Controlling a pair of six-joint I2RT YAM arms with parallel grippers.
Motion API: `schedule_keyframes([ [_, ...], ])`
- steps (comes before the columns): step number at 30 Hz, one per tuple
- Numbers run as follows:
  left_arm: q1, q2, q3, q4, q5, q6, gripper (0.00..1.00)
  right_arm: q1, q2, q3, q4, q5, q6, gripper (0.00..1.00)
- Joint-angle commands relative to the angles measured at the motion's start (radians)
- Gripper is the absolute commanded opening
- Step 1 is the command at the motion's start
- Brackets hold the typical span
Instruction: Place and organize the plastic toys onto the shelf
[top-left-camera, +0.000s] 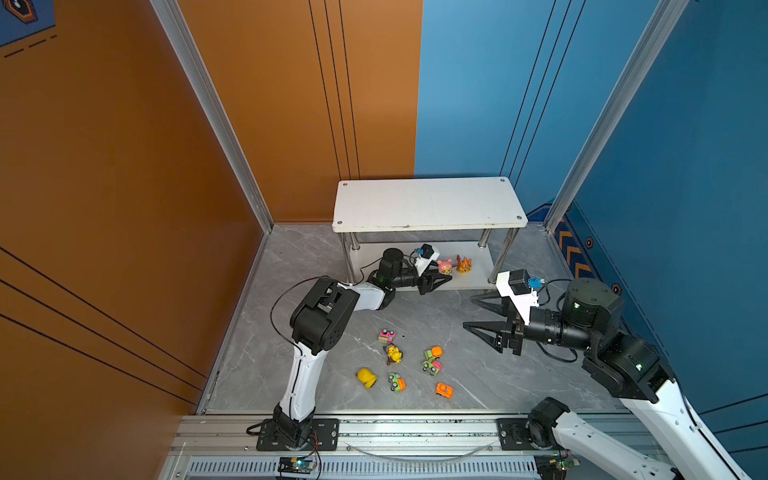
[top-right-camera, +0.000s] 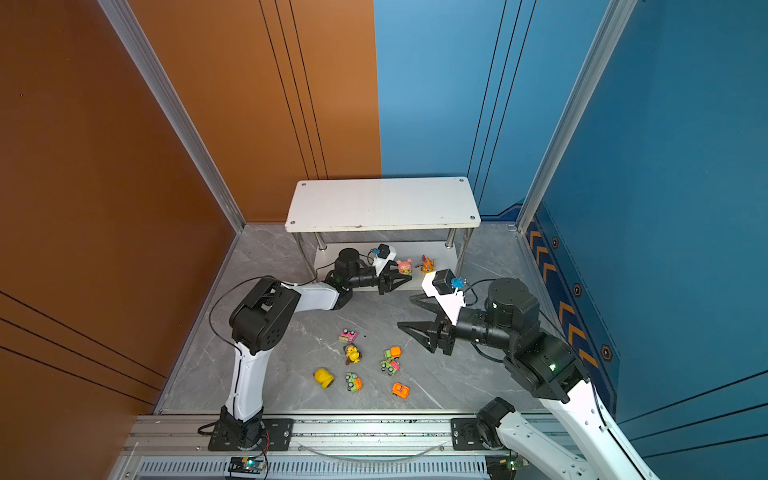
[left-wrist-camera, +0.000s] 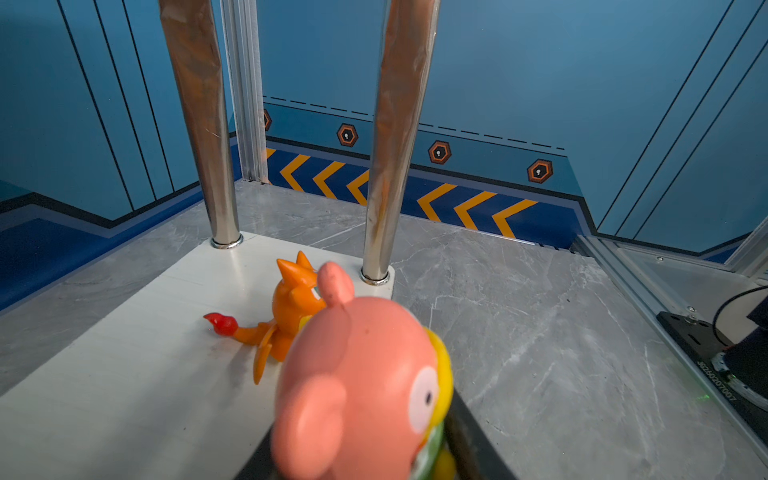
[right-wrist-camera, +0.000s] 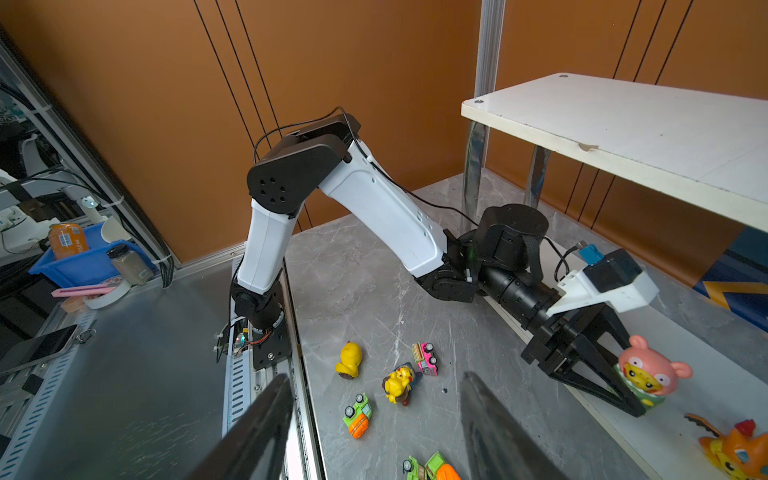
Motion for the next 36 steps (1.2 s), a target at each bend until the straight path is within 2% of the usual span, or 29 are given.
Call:
schedule_keyframes([
  [1,-0.003,0.022,0.019,-0.008,-0.020,0.040,0.00,-0.007,-0.006,-0.015,0.016,0.010,-0.001,0.65],
  [14,-0.004,0.029,0.021,-0.082,-0.058,0.353,0.00,-0.016,-0.030,-0.061,0.018,0.019,0.030,0.65],
  [27,0.036,0.092,0.107,-0.137,0.002,0.371,0.01,-0.022,-0.027,-0.048,0.023,0.034,0.036,0.65],
  [36,0.044,0.105,0.192,-0.360,0.051,0.530,0.03,-0.027,-0.018,-0.039,0.023,0.041,0.035,0.64],
])
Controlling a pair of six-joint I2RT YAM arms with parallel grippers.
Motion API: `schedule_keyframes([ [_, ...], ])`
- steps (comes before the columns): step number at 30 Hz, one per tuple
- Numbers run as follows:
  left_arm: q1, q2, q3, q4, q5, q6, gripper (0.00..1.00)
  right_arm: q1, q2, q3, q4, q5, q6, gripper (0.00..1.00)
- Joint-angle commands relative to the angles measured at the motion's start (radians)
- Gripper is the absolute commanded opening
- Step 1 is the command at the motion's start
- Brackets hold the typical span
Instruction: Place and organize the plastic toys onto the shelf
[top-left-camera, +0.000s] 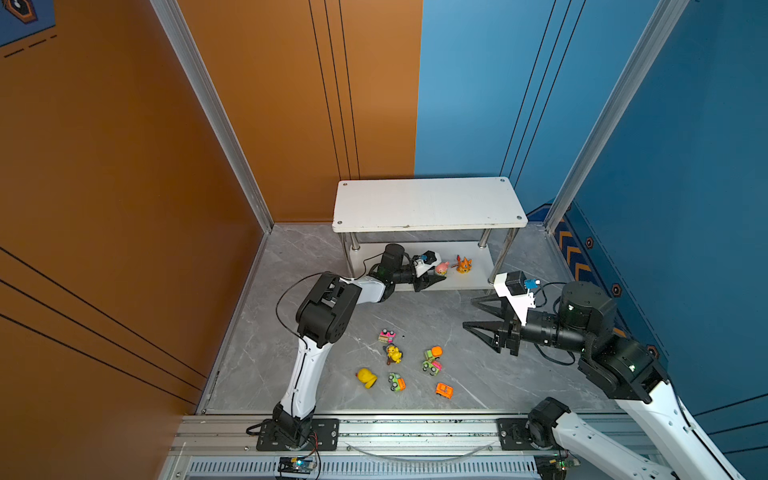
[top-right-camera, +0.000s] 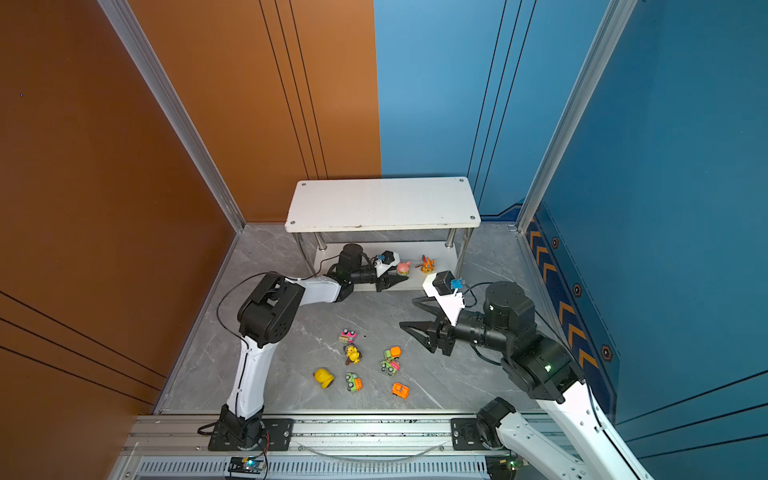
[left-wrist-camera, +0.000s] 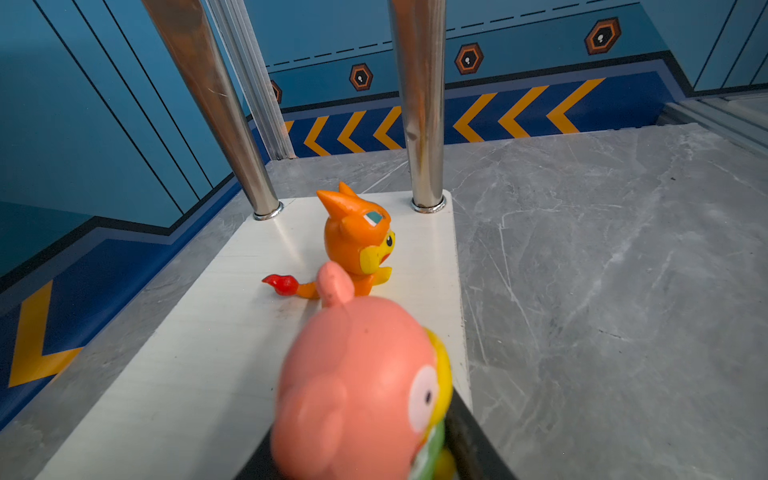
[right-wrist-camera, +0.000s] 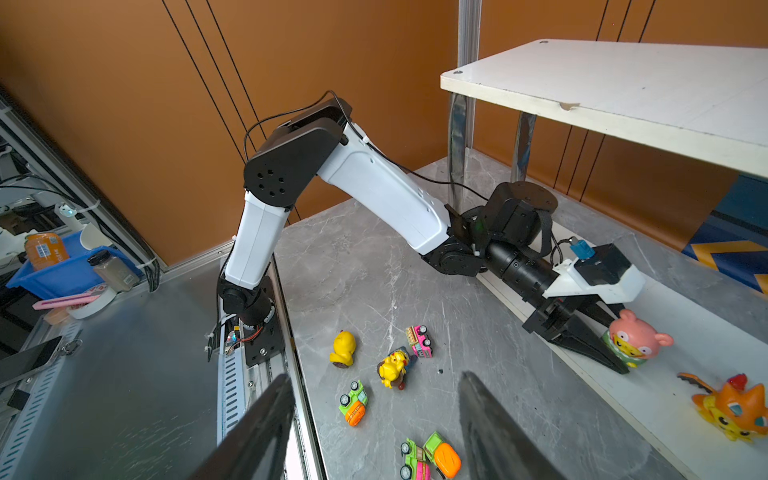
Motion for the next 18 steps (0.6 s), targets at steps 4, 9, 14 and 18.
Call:
schedule_keyframes([
  [4,0.017,0.022,0.101,-0.224,0.113,0.110,0.03,-0.013,0.000,0.019,0.017,0.016,0.008,0.64],
  [9,0.018,0.031,0.197,-0.459,0.143,0.177,0.02,-0.015,0.002,0.019,0.024,0.022,0.004,0.64],
  [14,0.003,0.055,0.297,-0.675,0.105,0.294,0.01,-0.016,0.010,0.017,0.037,0.019,0.004,0.64],
  [18,0.002,0.072,0.329,-0.690,0.093,0.281,0.00,-0.016,0.011,0.018,0.041,0.020,0.002,0.64],
])
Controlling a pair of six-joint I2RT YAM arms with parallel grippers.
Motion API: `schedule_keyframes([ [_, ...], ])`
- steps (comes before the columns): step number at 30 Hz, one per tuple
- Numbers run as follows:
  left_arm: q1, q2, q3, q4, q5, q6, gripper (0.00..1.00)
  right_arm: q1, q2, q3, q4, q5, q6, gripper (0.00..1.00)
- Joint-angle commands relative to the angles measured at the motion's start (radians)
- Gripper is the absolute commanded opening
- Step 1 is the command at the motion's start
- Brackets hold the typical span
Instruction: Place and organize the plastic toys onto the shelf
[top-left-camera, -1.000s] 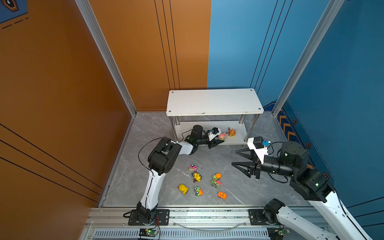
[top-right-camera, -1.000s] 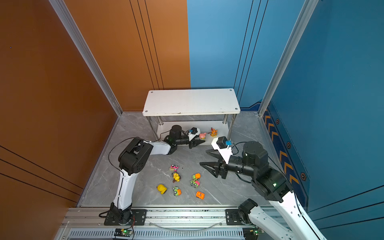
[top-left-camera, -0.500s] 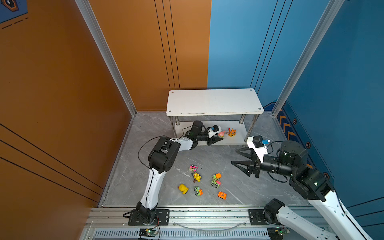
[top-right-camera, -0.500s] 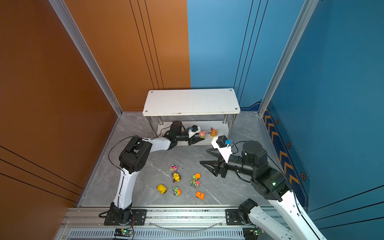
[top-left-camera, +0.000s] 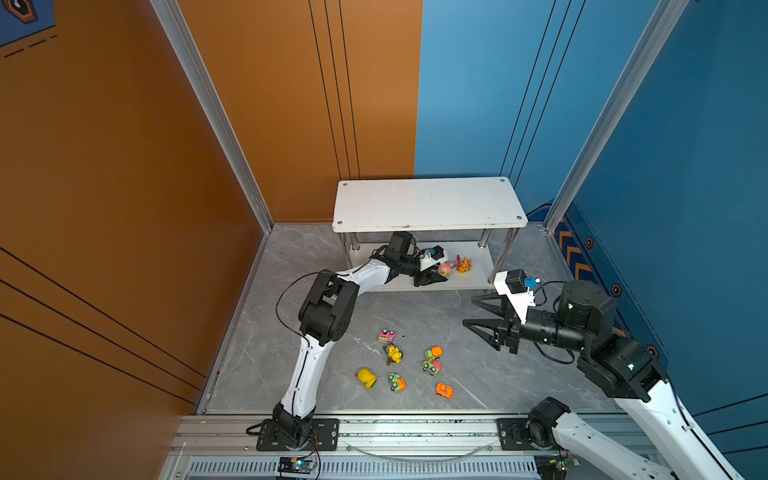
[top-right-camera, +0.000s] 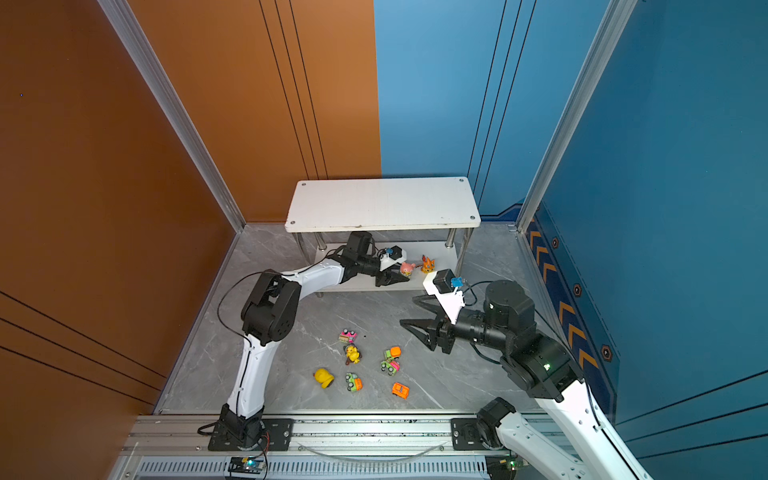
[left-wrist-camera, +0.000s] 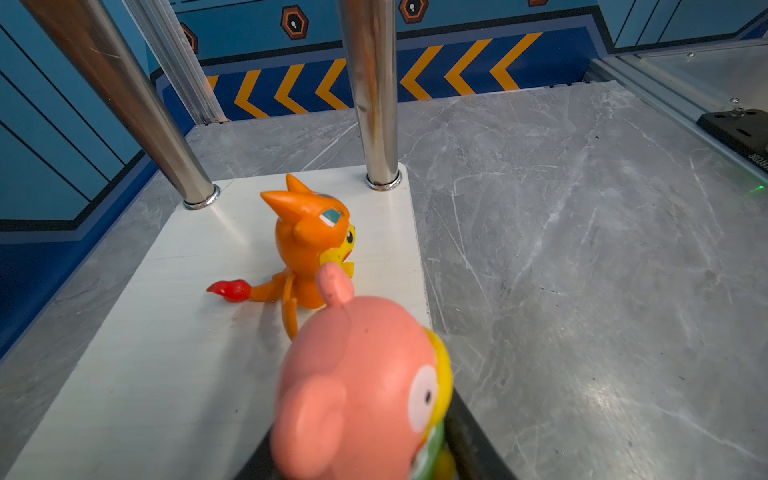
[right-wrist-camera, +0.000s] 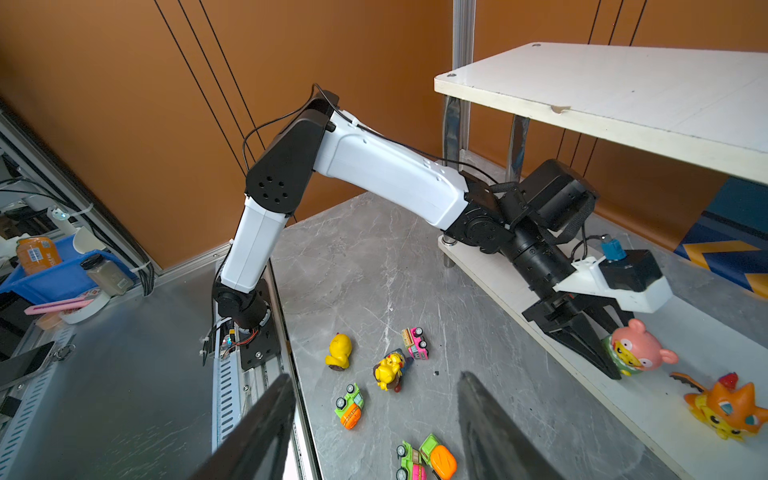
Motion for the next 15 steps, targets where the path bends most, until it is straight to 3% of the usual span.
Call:
schedule_keyframes([
  [1,-0.005,0.037,0.043,-0.105,-0.002,0.041,0.00,-0.005,0.003,0.019,0.031,0.020,0.002,0.64],
  [6,-0.026,0.069,0.127,-0.271,-0.057,0.115,0.02,-0.007,-0.003,0.023,0.030,0.022,-0.001,0.64],
  [15,-0.024,0.083,0.150,-0.276,-0.095,0.116,0.03,-0.013,-0.008,0.026,0.028,0.019,-0.003,0.64],
])
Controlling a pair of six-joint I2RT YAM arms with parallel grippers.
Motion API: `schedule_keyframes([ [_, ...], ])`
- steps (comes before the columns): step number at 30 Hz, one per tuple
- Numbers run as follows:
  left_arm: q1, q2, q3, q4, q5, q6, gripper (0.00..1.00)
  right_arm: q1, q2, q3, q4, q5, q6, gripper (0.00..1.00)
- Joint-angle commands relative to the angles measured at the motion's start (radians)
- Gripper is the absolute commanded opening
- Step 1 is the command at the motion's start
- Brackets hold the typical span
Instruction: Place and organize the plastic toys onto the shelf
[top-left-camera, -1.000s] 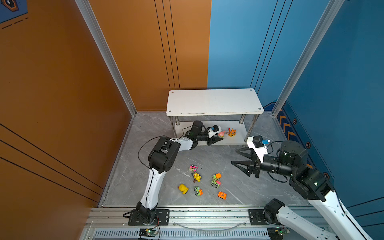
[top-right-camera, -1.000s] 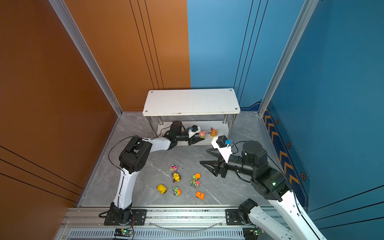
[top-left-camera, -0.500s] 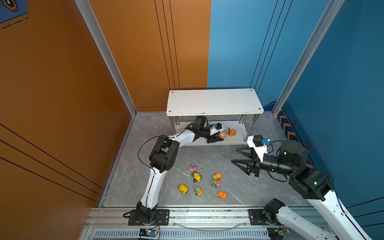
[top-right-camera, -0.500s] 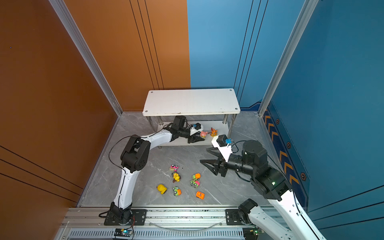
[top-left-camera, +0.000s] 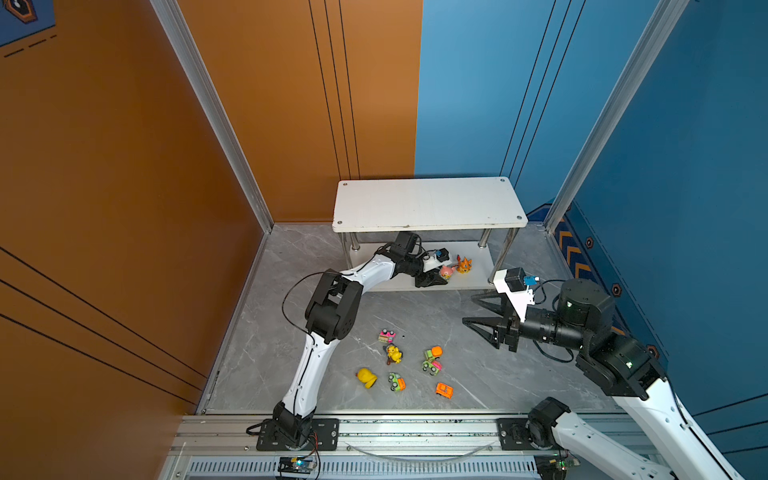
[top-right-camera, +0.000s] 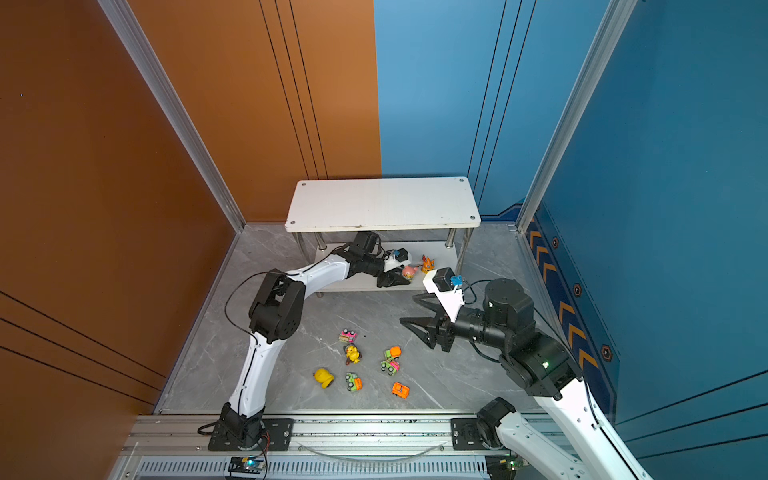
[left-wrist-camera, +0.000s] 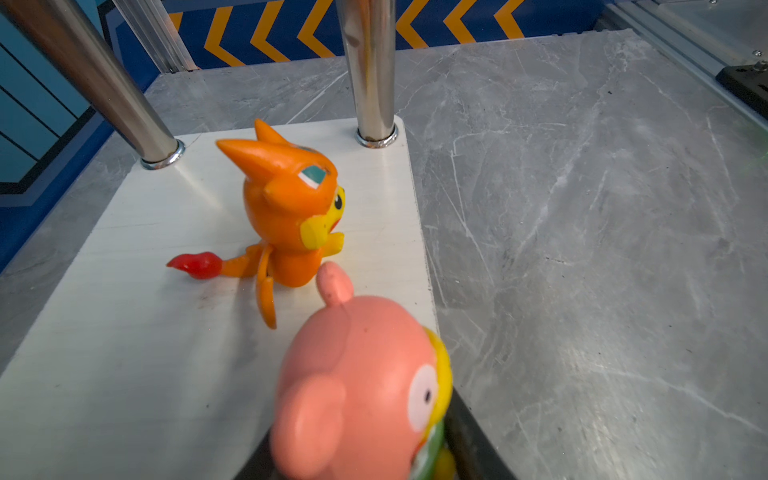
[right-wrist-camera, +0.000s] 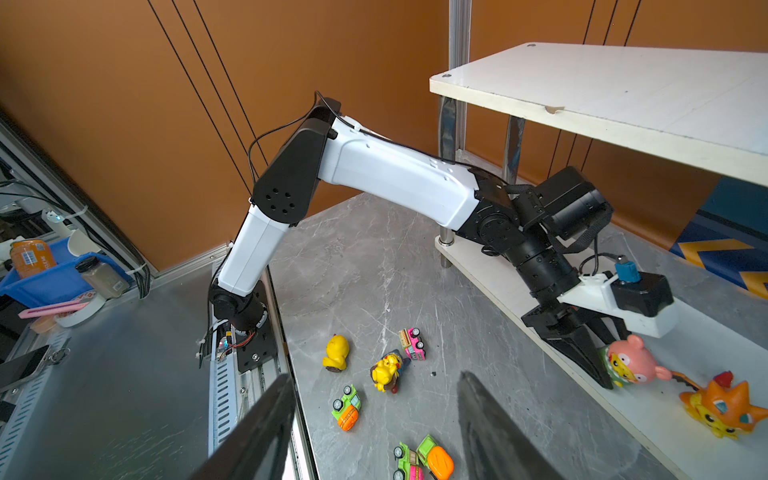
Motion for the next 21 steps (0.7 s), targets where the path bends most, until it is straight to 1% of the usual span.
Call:
schedule_keyframes([
  [1,-0.005,0.027,0.025,-0.053,-0.033,0.022,0.04,-0.006,-0.010,0.025,0.023,0.019,-0.003,0.64],
  [3,-0.003,0.031,0.029,-0.043,-0.051,0.011,0.06,-0.005,-0.011,0.025,0.023,0.019,-0.001,0.64],
  [10,-0.003,0.030,0.024,-0.032,-0.059,0.007,0.06,-0.005,-0.014,0.021,0.018,0.025,0.001,0.64],
  [12,-0.003,0.027,0.016,-0.022,-0.062,0.007,0.11,-0.007,-0.014,0.013,0.018,0.030,0.004,0.65],
  [18,-0.002,0.022,0.006,-0.011,-0.066,0.003,0.15,-0.008,-0.013,0.012,0.020,0.036,0.006,0.65],
  [21,-0.002,0.021,0.003,-0.013,-0.068,0.003,0.15,-0.008,-0.012,0.011,0.021,0.036,0.006,0.65],
])
